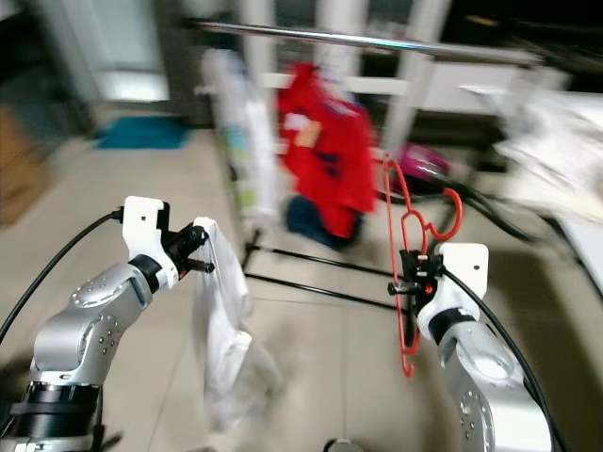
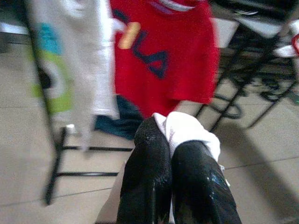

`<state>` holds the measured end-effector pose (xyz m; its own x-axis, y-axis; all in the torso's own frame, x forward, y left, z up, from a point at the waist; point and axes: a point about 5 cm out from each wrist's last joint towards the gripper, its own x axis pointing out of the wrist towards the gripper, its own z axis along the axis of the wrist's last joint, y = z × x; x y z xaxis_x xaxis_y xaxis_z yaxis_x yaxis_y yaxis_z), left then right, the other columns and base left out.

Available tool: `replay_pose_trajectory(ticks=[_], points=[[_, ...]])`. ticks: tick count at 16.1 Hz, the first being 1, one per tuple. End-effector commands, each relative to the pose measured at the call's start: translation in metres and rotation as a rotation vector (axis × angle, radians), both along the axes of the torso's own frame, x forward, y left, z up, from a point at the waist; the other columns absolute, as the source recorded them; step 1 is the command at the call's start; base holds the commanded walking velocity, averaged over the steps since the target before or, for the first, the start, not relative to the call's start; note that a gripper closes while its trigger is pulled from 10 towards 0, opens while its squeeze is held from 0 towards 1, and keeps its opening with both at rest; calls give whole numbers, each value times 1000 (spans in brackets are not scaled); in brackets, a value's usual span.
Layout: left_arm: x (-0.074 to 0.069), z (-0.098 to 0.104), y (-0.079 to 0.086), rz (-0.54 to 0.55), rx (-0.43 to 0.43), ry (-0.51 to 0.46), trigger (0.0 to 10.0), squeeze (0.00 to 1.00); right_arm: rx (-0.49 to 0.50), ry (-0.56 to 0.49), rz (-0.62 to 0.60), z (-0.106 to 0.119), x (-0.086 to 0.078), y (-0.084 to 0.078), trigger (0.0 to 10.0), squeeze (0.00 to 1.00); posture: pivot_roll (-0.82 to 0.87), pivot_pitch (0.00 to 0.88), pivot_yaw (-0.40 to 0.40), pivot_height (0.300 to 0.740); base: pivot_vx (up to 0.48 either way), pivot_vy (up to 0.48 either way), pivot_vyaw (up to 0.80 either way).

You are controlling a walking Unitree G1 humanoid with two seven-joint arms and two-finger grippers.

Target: Hang hanger

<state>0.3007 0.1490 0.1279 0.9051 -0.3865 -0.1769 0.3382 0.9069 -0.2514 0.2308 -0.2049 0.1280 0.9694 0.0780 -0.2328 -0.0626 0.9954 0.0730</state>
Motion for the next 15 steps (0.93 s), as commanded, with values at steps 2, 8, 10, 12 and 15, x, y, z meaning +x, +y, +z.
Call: replay_pose_trajectory(ticks=[2, 8, 10, 12, 15], points=[[-4, 0, -2, 29, -43, 42, 10000, 0, -24, -26, 0, 7, 3, 0, 10000, 0, -94, 0, 68, 740, 0, 0, -756], [-4, 13, -6, -46, 169, -97, 10000, 0, -109, -55, 106, 13, 8, 12, 10000, 0, -76, 0, 37, 740, 0, 0, -725], [-5, 12, -7, -78, 206, -112, 10000, 0, -78, -47, 112, 11, 5, 14, 10000, 0, -77, 0, 41, 740, 0, 0, -700], [-5, 11, -8, -77, 191, -105, 10000, 0, -65, -41, 103, 10, 3, 13, 10000, 0, -82, 0, 49, 740, 0, 0, -744], [-4, 10, -10, -79, 197, -109, 10000, 0, -70, -17, 63, 8, 1, 7, 10000, 0, -97, 0, 64, 740, 0, 0, -760]])
